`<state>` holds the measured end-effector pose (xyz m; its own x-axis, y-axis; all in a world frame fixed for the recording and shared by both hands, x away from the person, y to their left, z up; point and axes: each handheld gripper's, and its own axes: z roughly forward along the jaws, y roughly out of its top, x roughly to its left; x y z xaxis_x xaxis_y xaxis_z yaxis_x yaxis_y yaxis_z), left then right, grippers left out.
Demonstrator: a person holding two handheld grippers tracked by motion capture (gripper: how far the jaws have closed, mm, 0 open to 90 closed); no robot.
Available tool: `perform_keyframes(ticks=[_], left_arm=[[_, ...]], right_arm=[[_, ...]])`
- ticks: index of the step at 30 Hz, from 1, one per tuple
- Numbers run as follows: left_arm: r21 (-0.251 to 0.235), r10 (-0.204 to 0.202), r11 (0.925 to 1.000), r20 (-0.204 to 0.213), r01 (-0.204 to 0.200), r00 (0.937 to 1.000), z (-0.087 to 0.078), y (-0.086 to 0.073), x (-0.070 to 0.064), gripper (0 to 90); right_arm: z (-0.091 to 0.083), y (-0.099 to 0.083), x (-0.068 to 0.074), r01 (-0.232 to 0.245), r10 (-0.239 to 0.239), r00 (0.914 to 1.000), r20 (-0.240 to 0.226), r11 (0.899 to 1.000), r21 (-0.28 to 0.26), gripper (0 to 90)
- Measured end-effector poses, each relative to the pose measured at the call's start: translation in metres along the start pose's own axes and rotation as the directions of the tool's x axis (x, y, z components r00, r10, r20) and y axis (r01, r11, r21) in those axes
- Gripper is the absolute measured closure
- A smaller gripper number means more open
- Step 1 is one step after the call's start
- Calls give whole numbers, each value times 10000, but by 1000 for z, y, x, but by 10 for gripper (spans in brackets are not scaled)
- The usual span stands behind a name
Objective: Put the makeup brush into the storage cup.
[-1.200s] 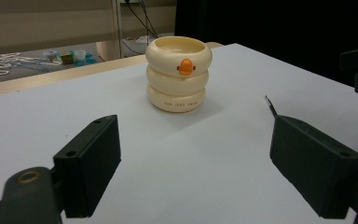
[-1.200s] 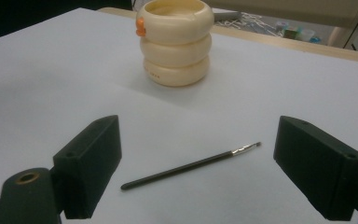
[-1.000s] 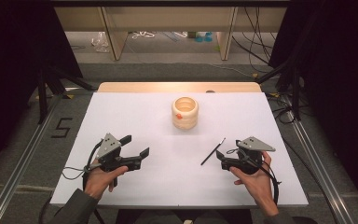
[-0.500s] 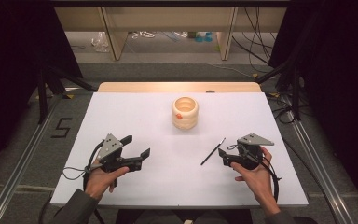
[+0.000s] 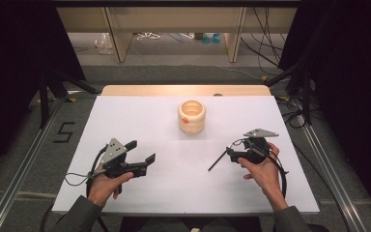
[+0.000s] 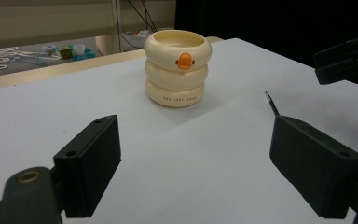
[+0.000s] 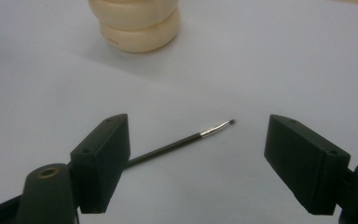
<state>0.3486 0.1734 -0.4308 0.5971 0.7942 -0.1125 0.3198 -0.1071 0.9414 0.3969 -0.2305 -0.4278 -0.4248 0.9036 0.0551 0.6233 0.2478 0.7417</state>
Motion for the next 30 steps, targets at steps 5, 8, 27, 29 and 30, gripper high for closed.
perform_keyframes(ticks=[5,8,27,29,30], left_arm=[[15,166,9999,-3,-166,9999,-1,1,0,158],[0,139,9999,-16,-139,9999,-1,1,0,158],[-1,26,10000,-50,-26,10000,0,1,2,158],[7,9,10000,-40,-9,10000,0,1,1,158],[5,9,10000,-47,-9,10000,0,1,1,158]], right_arm=[[8,4,2,-136,127,9998,176,9986,520,220],[12,6,1,-92,84,9999,112,9973,730,217],[41,16,-1,-111,128,9999,-85,9830,1835,278],[44,17,0,-101,124,9999,-109,9814,1916,278],[45,17,0,-152,180,9998,-120,9798,1995,278]])
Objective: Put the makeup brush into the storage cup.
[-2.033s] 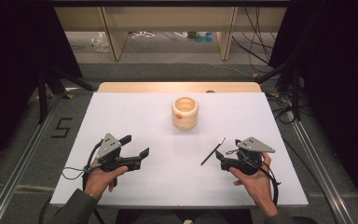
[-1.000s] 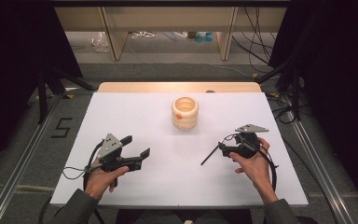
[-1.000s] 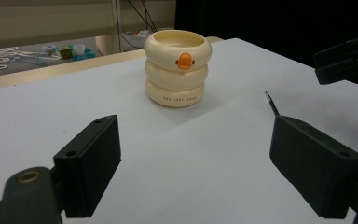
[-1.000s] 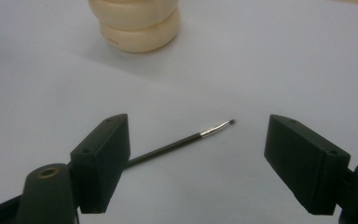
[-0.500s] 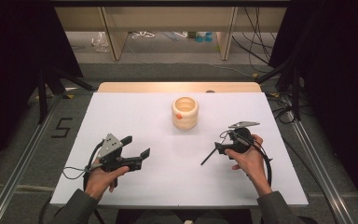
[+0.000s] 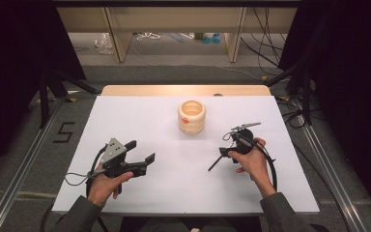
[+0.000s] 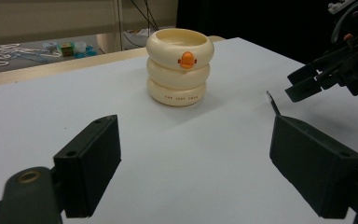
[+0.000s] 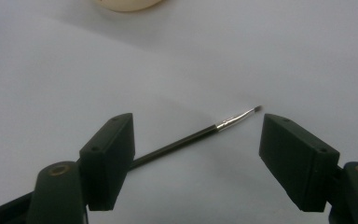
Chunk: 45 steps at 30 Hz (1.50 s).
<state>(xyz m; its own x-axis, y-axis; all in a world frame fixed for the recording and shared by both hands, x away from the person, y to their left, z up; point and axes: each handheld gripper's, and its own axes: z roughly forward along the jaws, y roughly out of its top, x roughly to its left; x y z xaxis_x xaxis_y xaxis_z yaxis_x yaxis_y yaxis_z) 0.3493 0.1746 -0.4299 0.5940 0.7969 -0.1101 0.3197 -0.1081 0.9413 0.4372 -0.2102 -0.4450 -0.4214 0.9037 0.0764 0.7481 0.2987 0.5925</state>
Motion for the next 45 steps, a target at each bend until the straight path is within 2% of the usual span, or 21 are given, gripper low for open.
perform_keyframes(ticks=[2,4,5,6,7,9,14,15,16,18,20,22,23,30,31,32,37,38,40,44,45], left_arm=[[-3,5,10000,6,-5,10000,0,0,0,158],[-4,4,10000,6,-4,10000,0,0,0,158],[2,6,10000,7,-6,10000,0,0,0,158],[4,12,10000,4,-12,10000,0,0,0,158],[8,15,10000,3,-15,10000,0,0,0,158],[4,21,10000,-14,-21,10000,0,0,0,158],[-57,32,10000,-72,-32,10000,0,0,0,159],[-61,23,10000,-80,-24,10000,0,0,1,159],[-60,16,10000,-83,-16,10000,0,0,1,159],[-53,-65,10000,-104,65,9999,0,0,1,159],[-53,-58,10000,-113,57,9999,0,0,1,160],[-53,-71,10000,-122,70,9999,0,0,1,160],[-48,-67,10000,-120,66,9999,0,0,1,160],[-20,-61,10000,-112,61,9999,0,0,1,160],[12,-30,10000,-130,30,9999,0,0,1,160],[16,-26,10000,-138,26,9999,0,0,1,160],[15,-130,9999,-195,130,9997,0,-1,3,161],[14,-119,9999,-195,119,9997,0,-1,3,161],[9,-103,9999,-187,103,9998,0,0,2,161],[2,-117,9999,-173,117,9998,0,0,2,161],[-10,-126,9999,-178,125,9998,0,0,2,161]], right_arm=[[2,0,1,-232,231,9997,30,9997,122,278],[4,0,-1,102,-103,9998,191,9999,76,278],[4,1,1,-246,244,9996,106,9995,178,280],[6,1,0,-73,71,9998,172,9999,135,280],[5,2,2,-274,272,9996,107,9993,242,280],[7,3,0,106,-108,9999,109,9996,245,281],[9,5,-1,191,-189,9998,-59,9988,455,290],[10,5,0,138,-136,9999,-46,9984,545,290],[9,6,3,-290,292,9996,-13,9972,688,289],[10,6,1,-121,117,9999,54,9964,836,287],[11,6,0,-399,402,9992,-11,9955,865,286],[12,7,-2,-343,345,9994,-15,9959,842,286],[12,7,0,-609,615,9981,-39,9938,935,286],[16,9,-1,-317,324,9995,-39,9933,1110,287],[15,9,3,-677,690,9976,-47,9881,1384,287],[17,9,1,-444,450,9990,-23,9913,1242,287],[15,12,2,-697,694,9976,76,9855,1547,287],[16,11,0,-409,410,9992,23,9892,1405,287],[17,13,4,-878,878,9961,76,9824,1646,287],[22,15,4,-501,467,9986,241,9841,1704,287],[21,16,6,-709,677,9974,238,9820,1750,287]])
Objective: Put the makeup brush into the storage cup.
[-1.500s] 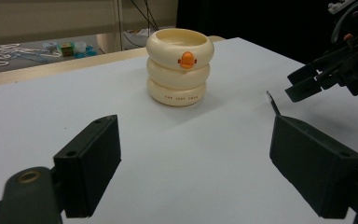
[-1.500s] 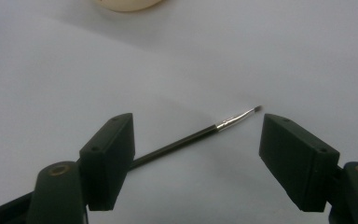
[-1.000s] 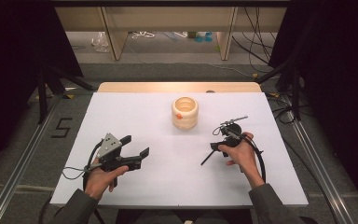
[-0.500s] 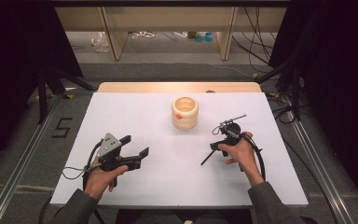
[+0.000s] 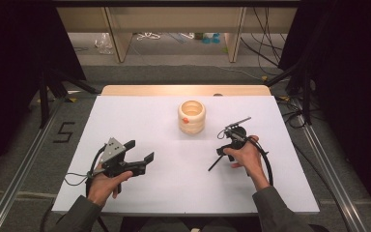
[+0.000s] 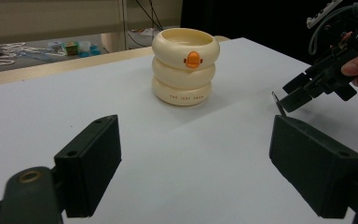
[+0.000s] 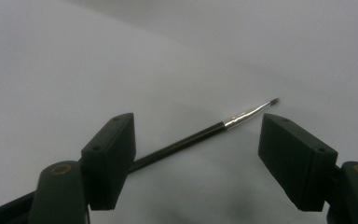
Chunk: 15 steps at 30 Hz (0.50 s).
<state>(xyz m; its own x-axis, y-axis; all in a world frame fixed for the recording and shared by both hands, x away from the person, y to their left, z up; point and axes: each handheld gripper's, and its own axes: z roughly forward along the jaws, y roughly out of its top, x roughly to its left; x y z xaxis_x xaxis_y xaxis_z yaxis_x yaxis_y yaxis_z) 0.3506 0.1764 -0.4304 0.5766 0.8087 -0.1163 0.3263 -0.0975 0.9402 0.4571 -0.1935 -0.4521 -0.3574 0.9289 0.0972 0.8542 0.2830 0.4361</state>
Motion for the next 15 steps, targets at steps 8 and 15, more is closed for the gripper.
perform_keyframes(ticks=[8,15], left_arm=[[5,2,10000,12,-2,10000,0,0,0,161],[18,16,10000,10,-16,10000,0,0,0,162]], right_arm=[[5,3,1,-86,82,9999,130,9996,286,287],[6,5,-1,149,-159,9996,226,9989,439,287]])
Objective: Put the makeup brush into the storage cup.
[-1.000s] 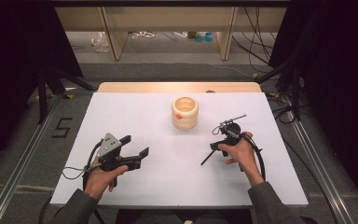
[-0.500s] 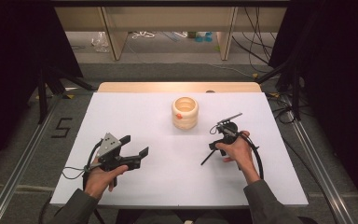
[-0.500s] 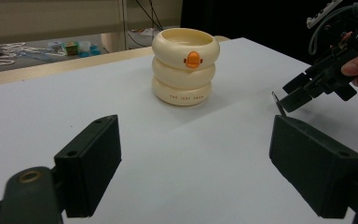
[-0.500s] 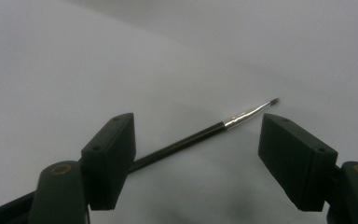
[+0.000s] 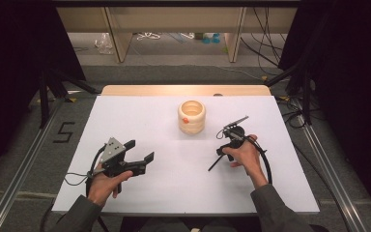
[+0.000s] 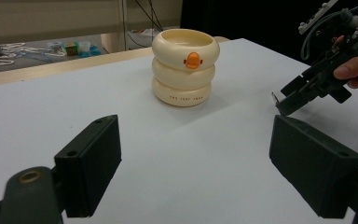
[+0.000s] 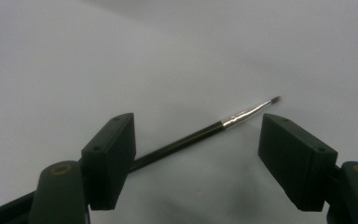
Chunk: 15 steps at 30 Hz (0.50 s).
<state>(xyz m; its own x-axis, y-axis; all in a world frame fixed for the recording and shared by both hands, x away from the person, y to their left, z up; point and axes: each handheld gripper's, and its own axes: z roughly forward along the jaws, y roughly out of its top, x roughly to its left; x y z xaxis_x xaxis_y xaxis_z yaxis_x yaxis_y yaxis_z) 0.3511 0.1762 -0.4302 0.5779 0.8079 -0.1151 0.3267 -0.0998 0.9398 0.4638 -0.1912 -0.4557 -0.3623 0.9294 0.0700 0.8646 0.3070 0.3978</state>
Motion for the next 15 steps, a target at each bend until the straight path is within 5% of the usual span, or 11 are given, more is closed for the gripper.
perform_keyframes(ticks=[10,15], left_arm=[[-124,-13,9999,137,15,9999,-1,1,0,161],[-117,18,9999,144,-16,9999,-1,1,0,161]], right_arm=[[0,4,6,-157,156,9998,110,9998,156,282],[3,4,2,244,-246,9996,144,9996,153,280]])
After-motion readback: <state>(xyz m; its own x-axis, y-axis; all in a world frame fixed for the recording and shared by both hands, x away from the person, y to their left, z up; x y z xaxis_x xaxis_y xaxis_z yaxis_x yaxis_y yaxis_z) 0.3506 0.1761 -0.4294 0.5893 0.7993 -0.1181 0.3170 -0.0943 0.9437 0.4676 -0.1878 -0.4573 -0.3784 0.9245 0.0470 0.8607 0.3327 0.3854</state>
